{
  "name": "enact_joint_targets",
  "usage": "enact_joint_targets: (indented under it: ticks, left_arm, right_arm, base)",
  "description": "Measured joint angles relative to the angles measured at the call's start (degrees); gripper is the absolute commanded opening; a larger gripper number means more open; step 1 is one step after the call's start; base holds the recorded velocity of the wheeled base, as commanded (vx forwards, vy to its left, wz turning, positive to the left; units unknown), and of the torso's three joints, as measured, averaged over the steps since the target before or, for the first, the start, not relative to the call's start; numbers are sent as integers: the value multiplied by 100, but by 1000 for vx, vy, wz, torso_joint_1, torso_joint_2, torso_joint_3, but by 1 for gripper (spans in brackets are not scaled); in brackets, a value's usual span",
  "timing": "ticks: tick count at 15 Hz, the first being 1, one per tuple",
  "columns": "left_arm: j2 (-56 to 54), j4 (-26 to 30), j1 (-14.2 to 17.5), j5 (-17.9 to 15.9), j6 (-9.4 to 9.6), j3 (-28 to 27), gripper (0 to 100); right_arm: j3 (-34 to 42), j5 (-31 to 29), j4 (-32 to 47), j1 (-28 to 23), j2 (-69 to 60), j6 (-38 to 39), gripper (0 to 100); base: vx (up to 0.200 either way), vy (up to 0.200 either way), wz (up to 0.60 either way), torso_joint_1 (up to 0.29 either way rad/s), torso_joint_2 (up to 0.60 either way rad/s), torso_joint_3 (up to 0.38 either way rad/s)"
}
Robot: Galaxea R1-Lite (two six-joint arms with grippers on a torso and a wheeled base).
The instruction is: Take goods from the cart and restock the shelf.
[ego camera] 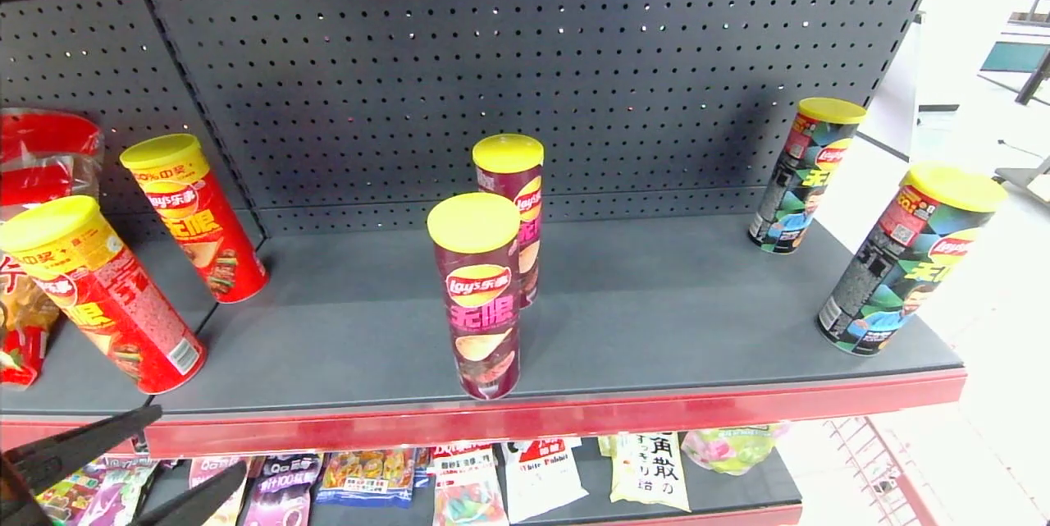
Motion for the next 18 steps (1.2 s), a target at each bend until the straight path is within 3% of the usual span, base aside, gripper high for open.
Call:
enact_joint_targets:
  ticks: [2,5,7,8,13,18]
  left_arm:
    - [678,-118,5,-7,-195,-138,100]
    - [1541,-187,0,-82,-315,-283,100]
    - [1963,-200,-26,-636,-345,-368,100]
    - [2175,-202,-33,-719,-340,-460,100]
    - [3220,-200,-46,-260,-325,-1226,100]
    - [3945,-284,-311,-202,-318,-1651,100]
  right_arm:
    - [286,-44,194,-751,-639,49,100]
    - [675,-165,228,-1148,-1251,0,100]
    - [812,-162,227,-1193,-1399,-162,100]
    - [895,-146,208,-1196,-1441,-208,100]
    - [1072,-61,126,-1207,-1508,-165,100]
    - [1080,-34,121,-1207,-1515,-187,100]
  base:
    - [0,0,0,0,0,0]
    - [0,0,0,0,0,0]
    - [0,0,0,0,0,0]
    - [0,0,0,0,0,0]
    - [0,0,0,0,0,0]
    - [0,0,0,0,0,0]
